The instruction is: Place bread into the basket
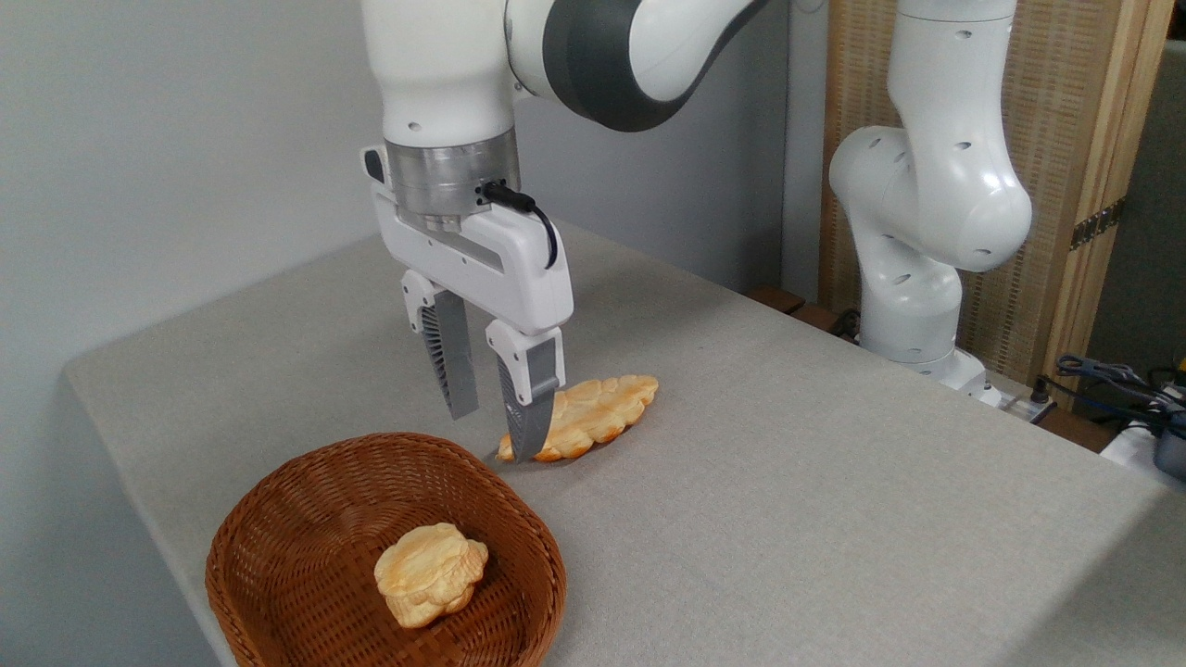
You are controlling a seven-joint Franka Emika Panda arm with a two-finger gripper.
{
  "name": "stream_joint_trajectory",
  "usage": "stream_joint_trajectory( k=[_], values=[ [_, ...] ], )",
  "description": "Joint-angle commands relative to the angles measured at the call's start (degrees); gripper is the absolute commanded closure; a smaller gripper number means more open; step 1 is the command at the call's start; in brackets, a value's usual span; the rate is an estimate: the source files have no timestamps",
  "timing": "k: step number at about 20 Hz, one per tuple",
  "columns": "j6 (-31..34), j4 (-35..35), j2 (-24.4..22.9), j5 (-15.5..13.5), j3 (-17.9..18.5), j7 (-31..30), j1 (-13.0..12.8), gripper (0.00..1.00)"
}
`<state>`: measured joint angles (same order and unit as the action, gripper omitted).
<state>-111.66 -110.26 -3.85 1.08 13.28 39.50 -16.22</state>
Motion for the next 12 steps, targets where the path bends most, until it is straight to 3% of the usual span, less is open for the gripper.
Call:
stream_joint_trajectory(
  k=[1, 12],
  values=[
    [0.9, 2.1, 1.4, 0.0, 0.3, 0.4, -0.3, 0.0],
    [0.9, 3.1, 2.5, 0.0, 0.2, 0.2, -0.3, 0.0]
  ],
)
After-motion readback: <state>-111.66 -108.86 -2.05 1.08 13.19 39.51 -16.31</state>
